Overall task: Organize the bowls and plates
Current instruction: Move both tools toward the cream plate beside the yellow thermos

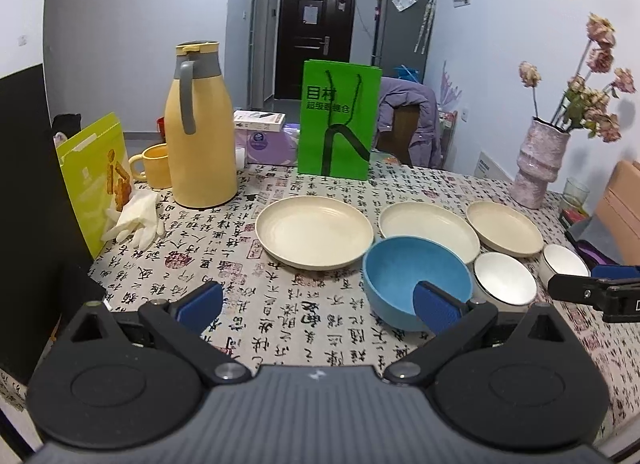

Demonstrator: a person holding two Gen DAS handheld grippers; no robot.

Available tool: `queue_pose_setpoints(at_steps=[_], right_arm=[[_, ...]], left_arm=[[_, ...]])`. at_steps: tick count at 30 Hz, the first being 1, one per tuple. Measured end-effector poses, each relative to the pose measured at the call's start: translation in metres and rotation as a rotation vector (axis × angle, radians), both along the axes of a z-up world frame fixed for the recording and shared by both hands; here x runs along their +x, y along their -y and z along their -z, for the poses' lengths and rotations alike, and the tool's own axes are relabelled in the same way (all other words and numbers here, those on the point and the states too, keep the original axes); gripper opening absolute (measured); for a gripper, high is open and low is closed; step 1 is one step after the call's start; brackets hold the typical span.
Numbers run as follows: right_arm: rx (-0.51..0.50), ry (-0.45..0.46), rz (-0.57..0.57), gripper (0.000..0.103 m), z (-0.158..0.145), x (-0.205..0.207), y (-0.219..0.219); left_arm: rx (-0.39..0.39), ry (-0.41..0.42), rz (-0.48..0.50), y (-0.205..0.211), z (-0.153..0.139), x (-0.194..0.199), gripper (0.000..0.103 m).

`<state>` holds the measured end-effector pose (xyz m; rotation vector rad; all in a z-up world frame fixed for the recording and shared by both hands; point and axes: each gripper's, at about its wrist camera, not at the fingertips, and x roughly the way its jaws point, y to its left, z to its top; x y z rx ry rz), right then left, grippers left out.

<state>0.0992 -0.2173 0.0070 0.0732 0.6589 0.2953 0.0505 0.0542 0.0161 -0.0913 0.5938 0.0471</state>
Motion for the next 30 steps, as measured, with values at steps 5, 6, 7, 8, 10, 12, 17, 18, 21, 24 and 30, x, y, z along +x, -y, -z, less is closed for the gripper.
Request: queue_pose_setpoints(at_steps=[5,6,7,8,10,12,17,18,21,24,30], right_arm=[[0.008,0.006,-0.013,0.103,0.001,0.023,-0.008],[0.010,0.009,-0.017,0.103,0.002,0.027,-0.010],[0.012,0.011,-0.021,0.103,0.002,0.031,-0.012],[0.014,0.014,-0.024,0.103,0.002,0.036,-0.014],[0.022,0.016,-0.033,0.103,0.002,0.044,-0.017],[0.036,0.016,-0.049,0.103,0.002,0.053,-0.021],[0.031,0.035,-0.074,0.103,0.000,0.071,-0.033],[0.024,0.034,-0.077,0.103,0.000,0.075,-0.035],[0.032,0.025,-0.065,0.103,0.001,0.088,-0.038],[0.061,0.025,-0.063,0.103,0.001,0.101,-0.038],[0.097,0.035,-0.069,0.103,0.002,0.125,-0.040]], left_arm=[[-0.023,-0.010,-0.037,-0.013,0.000,0.017,0.103],[-0.029,-0.010,-0.043,-0.015,0.000,0.020,0.103],[-0.034,-0.008,-0.049,-0.018,0.000,0.023,0.103],[-0.038,-0.007,-0.055,-0.019,-0.001,0.025,0.103],[-0.042,-0.003,-0.064,-0.023,-0.002,0.032,0.103],[-0.044,-0.005,-0.075,-0.026,-0.003,0.039,0.103],[-0.057,-0.004,-0.098,-0.033,-0.005,0.053,0.103],[-0.065,-0.001,-0.100,-0.035,-0.006,0.056,0.103],[-0.071,-0.002,-0.110,-0.038,-0.006,0.064,0.103],[-0.076,0.001,-0.123,-0.041,-0.006,0.072,0.103],[-0.092,0.008,-0.167,-0.048,-0.004,0.088,0.103]])
